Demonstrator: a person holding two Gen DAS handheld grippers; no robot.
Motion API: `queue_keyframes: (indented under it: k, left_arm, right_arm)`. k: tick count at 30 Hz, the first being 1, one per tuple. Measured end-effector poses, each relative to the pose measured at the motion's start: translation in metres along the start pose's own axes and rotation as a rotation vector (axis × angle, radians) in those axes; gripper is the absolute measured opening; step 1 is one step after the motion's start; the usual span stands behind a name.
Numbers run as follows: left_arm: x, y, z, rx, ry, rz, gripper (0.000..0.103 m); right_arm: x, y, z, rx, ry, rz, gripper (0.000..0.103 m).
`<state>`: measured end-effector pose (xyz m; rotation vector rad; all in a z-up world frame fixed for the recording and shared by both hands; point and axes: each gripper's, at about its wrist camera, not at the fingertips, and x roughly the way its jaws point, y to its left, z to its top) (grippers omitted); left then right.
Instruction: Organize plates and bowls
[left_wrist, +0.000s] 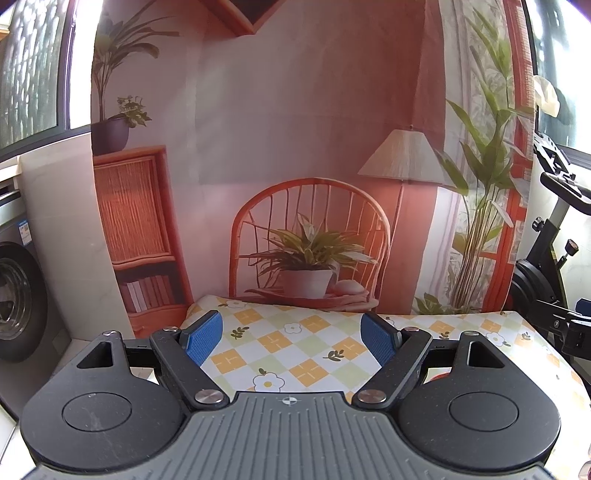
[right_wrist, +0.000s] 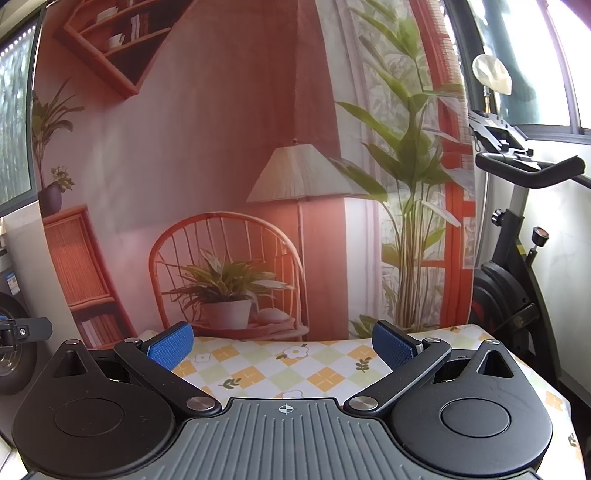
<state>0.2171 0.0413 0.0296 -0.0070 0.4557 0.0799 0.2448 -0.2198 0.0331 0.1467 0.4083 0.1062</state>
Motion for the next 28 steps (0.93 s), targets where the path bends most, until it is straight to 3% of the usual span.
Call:
queue_keyframes:
  k: [28]
  left_arm:
    - [0.014,-0.003,0.004,0.022,0.033,-0.016,0.084]
  right_arm:
    - [0.006,-0.011,-0.005,0.027,0.010,-0.011,0.103]
